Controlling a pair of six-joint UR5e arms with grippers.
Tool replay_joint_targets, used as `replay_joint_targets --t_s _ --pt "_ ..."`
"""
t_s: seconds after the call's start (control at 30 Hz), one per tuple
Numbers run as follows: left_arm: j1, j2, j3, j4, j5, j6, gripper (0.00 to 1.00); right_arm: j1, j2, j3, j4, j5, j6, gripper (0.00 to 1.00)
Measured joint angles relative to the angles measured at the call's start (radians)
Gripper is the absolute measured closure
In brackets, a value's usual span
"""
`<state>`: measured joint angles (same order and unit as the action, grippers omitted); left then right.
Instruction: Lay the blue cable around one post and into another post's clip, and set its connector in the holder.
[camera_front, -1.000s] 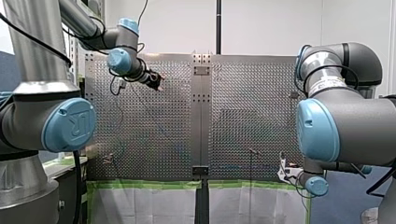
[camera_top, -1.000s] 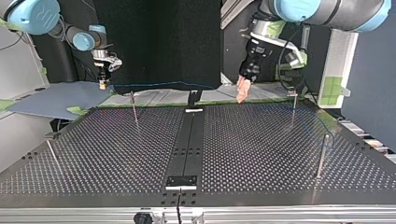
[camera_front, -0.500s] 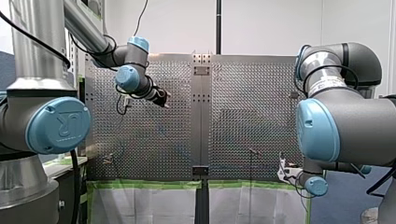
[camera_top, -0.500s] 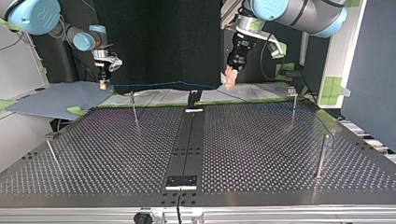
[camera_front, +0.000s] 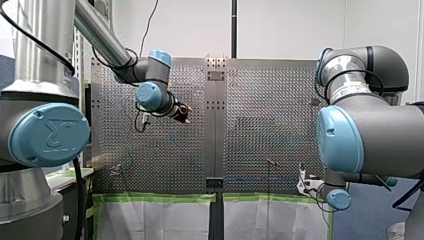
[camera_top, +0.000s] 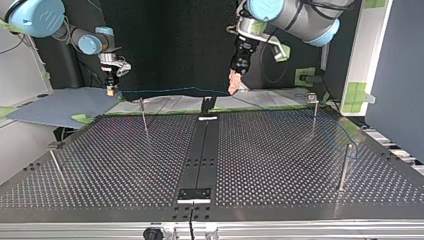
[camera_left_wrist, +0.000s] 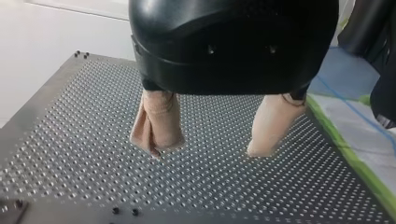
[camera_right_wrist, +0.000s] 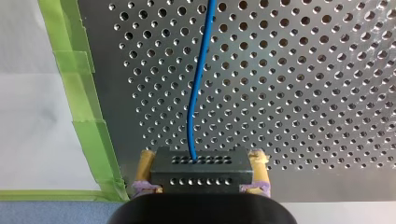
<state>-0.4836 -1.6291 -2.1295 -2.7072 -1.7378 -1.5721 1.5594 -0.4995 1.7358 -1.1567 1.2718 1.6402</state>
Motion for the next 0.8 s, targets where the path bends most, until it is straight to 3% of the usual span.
replay_joint_targets --t_s 0.23,0.5,0.8 --pt "-0.056 -0.057 0.056 0.057 -0.057 0.044 0.0 -0.001 0.0 0.0 -0.002 0.0 0.0 1.0" --pt "-0.137 -0.137 0.097 0.137 -0.133 0.041 0.0 -0.003 0.0 0.0 -0.003 0.0 -0.002 1.0" --pt "-0.213 -0.213 0.111 0.213 -0.164 0.035 0.0 -0.008 0.0 -0.001 -0.001 0.001 -0.005 1.0"
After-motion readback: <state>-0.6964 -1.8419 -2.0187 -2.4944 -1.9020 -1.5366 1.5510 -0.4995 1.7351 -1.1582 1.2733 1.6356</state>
